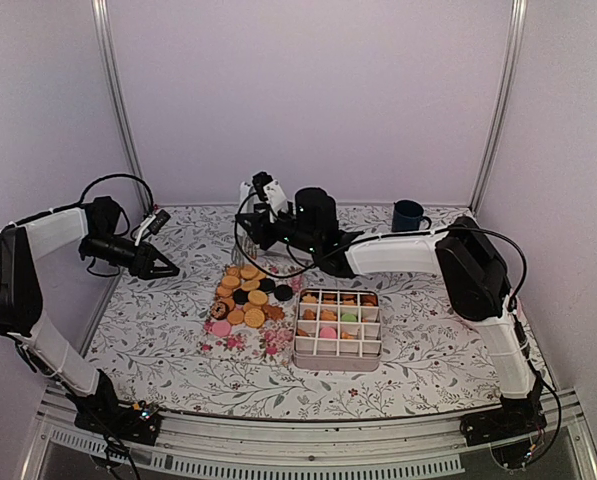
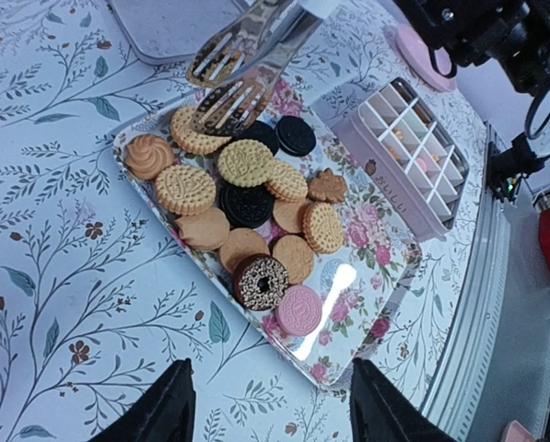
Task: Pack the cookies
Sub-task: Pick up the fake cookies from the plate.
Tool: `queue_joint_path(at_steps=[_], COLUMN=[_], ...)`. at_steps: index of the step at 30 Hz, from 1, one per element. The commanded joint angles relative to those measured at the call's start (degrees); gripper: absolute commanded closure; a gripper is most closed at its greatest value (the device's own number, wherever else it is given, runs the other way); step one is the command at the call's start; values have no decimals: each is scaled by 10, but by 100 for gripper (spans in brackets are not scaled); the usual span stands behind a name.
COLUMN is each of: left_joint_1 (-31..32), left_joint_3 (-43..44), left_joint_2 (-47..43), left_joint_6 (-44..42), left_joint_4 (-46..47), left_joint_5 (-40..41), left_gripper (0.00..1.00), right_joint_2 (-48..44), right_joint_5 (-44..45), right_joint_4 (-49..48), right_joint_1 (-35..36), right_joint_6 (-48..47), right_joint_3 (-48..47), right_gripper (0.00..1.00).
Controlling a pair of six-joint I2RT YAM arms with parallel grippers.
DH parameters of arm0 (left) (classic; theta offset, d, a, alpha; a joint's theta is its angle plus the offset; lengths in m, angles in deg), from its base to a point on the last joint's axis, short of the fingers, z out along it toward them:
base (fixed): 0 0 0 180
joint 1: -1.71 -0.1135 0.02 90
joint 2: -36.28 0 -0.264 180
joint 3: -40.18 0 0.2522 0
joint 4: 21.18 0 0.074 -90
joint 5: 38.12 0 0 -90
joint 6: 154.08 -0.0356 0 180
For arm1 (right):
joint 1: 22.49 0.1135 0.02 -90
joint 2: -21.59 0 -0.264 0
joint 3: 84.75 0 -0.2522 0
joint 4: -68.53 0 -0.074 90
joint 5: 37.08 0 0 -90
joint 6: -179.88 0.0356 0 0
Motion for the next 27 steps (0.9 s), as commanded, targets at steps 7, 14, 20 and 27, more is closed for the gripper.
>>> queue_joint_path(at_steps=[7, 14, 20, 27], left_joint_1=[-9, -9, -10, -10], left_joint_3=[-3, -2, -4, -6], left_joint_2=[2, 1, 1, -1], left_joint_6=[-10, -12, -10, -9], left_joint_4=[-9, -10, -10, -10], left_joint_5=[-6, -7, -12, -15], left_gripper=[42, 42, 42, 42], right_joint_2=[59, 46, 25, 6], right_joint_5=[4, 5, 29, 43], right_joint_4=[-37, -39, -39, -40], right_joint_1=[-3, 0, 10, 17], right_joint_6=[0, 0, -53, -88], right_joint_3=[2, 22, 41, 43], right_gripper=[57, 62, 62, 56])
